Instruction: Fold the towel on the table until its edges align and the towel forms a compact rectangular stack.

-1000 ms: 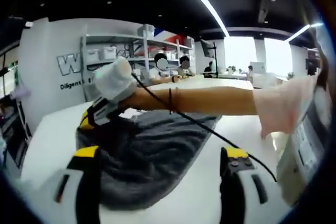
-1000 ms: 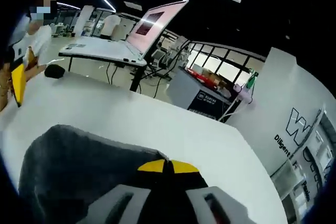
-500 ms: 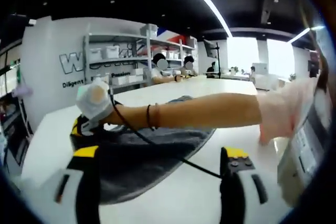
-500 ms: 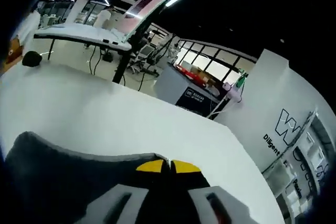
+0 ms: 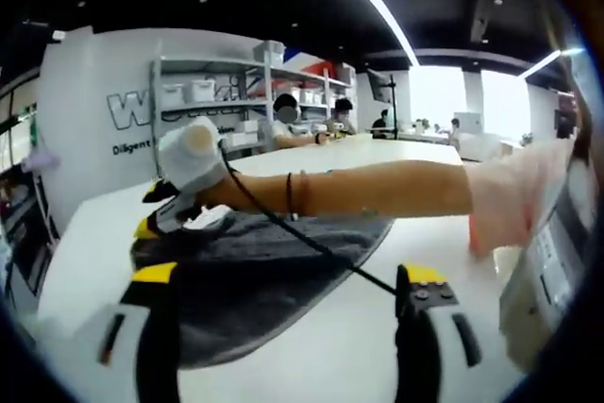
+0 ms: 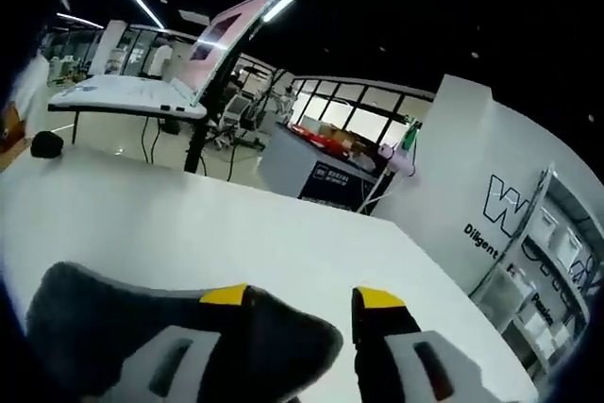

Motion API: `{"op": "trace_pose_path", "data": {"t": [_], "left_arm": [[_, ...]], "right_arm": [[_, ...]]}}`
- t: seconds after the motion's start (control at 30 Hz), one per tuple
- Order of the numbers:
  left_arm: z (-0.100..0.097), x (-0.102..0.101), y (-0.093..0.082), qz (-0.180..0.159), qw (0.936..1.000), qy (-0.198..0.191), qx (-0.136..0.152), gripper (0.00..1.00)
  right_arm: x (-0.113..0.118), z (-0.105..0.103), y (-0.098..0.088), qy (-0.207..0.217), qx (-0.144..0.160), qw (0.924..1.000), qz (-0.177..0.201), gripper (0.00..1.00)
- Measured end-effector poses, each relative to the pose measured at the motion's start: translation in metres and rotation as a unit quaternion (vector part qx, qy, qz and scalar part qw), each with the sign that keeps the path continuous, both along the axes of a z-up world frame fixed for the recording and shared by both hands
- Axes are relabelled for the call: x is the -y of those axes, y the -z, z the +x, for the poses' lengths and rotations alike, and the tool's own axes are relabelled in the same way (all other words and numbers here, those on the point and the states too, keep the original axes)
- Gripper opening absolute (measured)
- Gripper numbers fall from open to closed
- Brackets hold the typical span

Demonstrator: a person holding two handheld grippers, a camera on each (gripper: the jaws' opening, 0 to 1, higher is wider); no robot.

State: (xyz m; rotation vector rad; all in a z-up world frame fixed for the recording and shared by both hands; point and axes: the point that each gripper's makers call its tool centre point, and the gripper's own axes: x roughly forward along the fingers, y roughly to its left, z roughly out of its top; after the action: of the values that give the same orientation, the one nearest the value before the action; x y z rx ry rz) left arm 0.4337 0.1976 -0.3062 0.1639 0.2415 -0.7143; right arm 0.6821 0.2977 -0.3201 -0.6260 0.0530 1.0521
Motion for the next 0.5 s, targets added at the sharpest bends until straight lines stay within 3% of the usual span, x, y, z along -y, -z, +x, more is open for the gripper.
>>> {"op": "trace_pose_path", "data": {"t": [0.1,0.2,0.4,0.5], "left_arm": [[0.0,0.001,0.003,-0.001,1.0,0.003,-0.007,0.99],[-0.001,0.002,0.002,-0.006,0.9999,0.011,-0.007,0.99],[0.003,-0.004,0.006,-0.005,0.9999,-0.001,-0.014,0.99],[0.003,-0.005,0.005,-0.013,0.9998,-0.001,-0.014,0.99]], "right_arm": [[0.014,-0.01,-0.008,-0.007,-0.009,0.9999,0.006,0.55],[0.031,-0.022,-0.01,-0.009,-0.022,0.9997,-0.004,0.7],[0.082,-0.034,-0.016,0.001,-0.03,0.9995,-0.008,0.8],[0.122,-0.038,-0.019,0.015,-0.042,0.999,-0.002,0.84]]}}
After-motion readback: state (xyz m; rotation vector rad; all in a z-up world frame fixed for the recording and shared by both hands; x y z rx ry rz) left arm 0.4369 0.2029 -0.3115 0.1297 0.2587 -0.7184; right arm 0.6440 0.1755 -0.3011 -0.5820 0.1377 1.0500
